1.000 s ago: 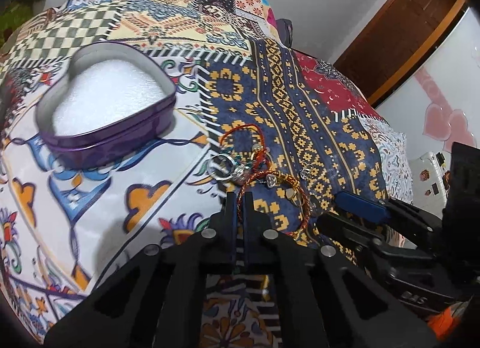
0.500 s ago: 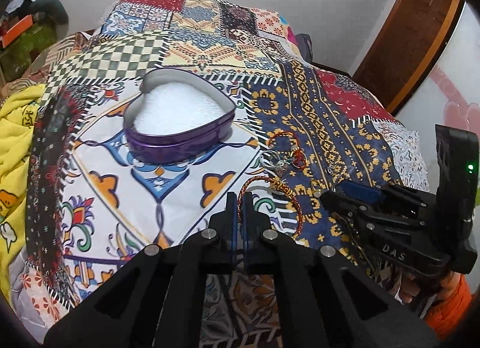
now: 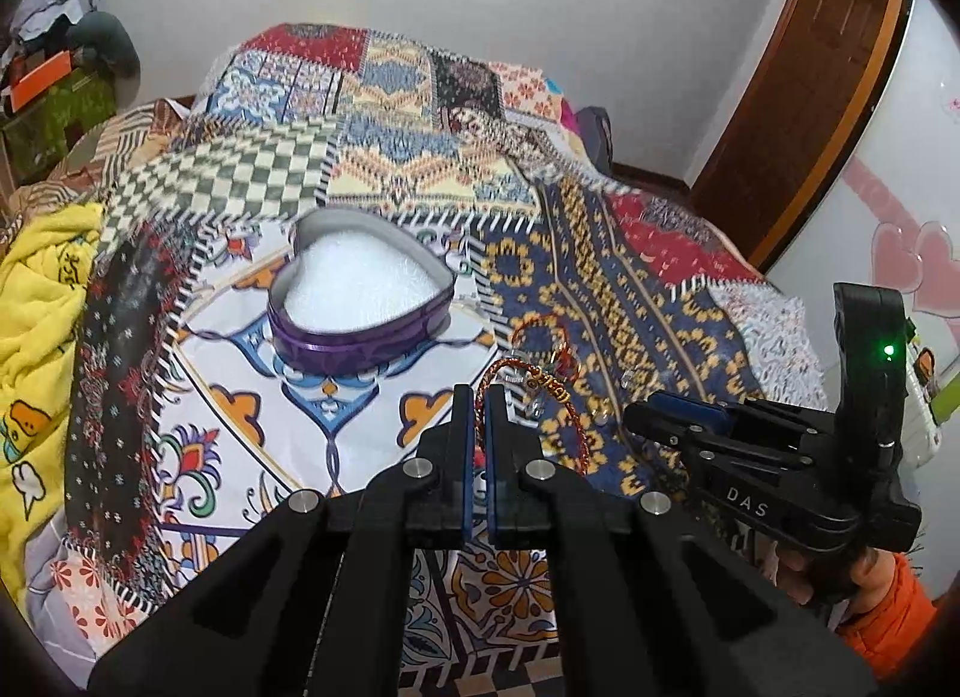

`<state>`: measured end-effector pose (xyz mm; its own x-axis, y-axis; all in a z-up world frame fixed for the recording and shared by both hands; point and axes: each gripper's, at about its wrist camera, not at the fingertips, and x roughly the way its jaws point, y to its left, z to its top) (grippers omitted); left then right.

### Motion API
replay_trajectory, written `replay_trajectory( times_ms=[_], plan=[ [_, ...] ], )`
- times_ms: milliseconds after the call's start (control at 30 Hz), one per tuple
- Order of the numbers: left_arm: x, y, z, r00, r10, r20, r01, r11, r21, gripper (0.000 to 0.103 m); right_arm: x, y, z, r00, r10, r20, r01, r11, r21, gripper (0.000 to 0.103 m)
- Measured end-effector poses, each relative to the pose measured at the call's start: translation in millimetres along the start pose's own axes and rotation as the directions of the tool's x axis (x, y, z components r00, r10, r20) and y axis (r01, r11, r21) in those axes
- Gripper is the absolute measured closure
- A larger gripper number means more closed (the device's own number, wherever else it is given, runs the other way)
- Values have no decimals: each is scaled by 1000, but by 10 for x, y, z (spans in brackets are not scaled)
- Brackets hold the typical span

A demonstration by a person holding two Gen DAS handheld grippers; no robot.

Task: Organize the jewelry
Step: 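Grasp the red beaded bracelet with the left gripper while the right gripper grasps a gold ring, then carry the bracelet and ring over the purple heart tin with both grippers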

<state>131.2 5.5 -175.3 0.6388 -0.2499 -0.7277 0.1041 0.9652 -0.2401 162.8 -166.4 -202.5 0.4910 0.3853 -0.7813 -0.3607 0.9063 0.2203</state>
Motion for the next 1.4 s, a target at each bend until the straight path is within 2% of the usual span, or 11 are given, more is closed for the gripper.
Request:
replay_trajectory(
  times_ms=[367, 600, 867, 1067, 1400],
  plan=[
    [-382, 89, 208, 991, 38, 130, -35, 999, -25, 102, -295, 358, 381, 989, 41, 141, -31, 997, -73, 83],
    [-545, 231, 356, 977, 78, 199, -72, 997, -37, 102, -331, 564, 616, 977, 81, 198, -61, 992, -106, 83],
    [-566, 469, 546, 962, 120, 244, -108, 992, -60, 102, -262, 782, 856, 963, 129, 237, -94, 984, -153, 83],
    [-414, 652, 655, 964, 129, 234, -115, 991, -73, 102, -97, 888, 958, 962, 155, 223, -114, 976, -184, 83],
    [132, 866, 664, 992, 56, 110, -45, 994, -97, 102, 301, 888, 993, 974, 182, 136, -154, 969, -194, 83]
  ],
)
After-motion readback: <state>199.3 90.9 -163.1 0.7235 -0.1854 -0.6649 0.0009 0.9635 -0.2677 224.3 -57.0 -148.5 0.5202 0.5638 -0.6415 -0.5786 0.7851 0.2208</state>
